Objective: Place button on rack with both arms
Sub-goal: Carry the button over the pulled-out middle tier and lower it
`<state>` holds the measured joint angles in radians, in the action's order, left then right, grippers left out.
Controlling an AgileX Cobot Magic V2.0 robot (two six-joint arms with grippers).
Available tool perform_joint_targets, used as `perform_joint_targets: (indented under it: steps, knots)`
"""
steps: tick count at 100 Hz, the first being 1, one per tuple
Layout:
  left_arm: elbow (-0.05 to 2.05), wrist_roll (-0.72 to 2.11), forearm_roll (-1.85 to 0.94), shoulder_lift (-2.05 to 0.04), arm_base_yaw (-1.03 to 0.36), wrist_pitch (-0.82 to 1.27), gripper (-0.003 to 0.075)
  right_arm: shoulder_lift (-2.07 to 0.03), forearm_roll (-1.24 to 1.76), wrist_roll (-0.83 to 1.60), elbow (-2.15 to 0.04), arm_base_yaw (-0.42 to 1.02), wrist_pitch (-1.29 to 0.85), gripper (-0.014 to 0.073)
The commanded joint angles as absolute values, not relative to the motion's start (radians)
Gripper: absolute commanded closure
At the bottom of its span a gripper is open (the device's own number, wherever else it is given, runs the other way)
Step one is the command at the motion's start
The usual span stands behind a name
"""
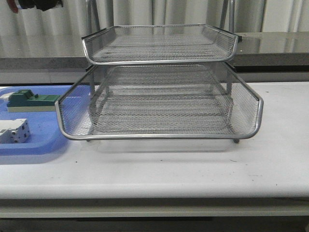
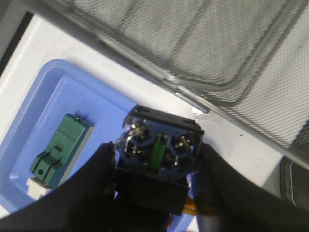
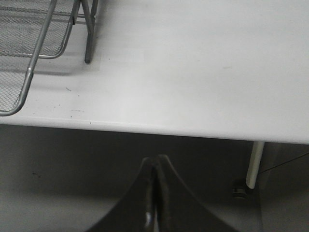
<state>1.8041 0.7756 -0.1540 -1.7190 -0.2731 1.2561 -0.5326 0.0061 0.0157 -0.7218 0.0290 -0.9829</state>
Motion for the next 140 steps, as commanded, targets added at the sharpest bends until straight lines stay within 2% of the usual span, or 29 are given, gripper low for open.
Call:
perform_joint_targets:
  steps: [1,38,51,74,101,108,115,122,130,140]
  knots:
    - [1.78,0.738,-0.166,-1.634,-0.333,1.267,0.0741,-0.536,0.0,0.017,-0.755,0.029,-0.932,0.0662]
    - [1.686,0.731,-0.166,-1.674,-0.564,1.257,0.0741,-0.536,0.0,0.017,-0.755,0.029,-0.932,0.0662]
    - [1.686,0.731,-0.166,-1.726,-0.617,1.196,0.0741,-0.536,0.0,0.017,-0.755,0.029,-0.932,0.0662]
    - [1.686,0.733,-0.166,-1.808,-0.668,1.086,0.0741,-0.536,0.0,0.017,-0.755,0.029,-0.932,0.0662]
    - [1.686,0.737,-0.172,-1.852,-0.681,1.079,0.0734,-0.536,0.0,0.017,-0.755,0.029,-0.932,0.0662]
    - [1.686,0.737,-0.172,-1.854,-0.681,1.08,0.0694,-0.536,0.0,0.017,-0.755,0.029,-0.932,0.0662]
    - [1.686,0.737,-0.176,-1.854,-0.681,1.08,0.0619,-0.536,0.0,0.017,-0.755,0.029,-0.932,0.0662]
    - [1.686,0.737,-0.178,-1.854,-0.681,1.08,0.0519,-0.536,0.0,0.017,-0.755,0.029,-0.932,0.0662]
    - [1.686,0.737,-0.179,-1.854,-0.681,1.08,0.0366,-0.536,0.0,0.017,-0.755,0.029,-0.932,0.0662]
    - [1.686,0.737,-0.179,-1.854,-0.681,1.08,0.0252,-0.536,0.0,0.017,-0.755,0.029,-0.932,0.0662]
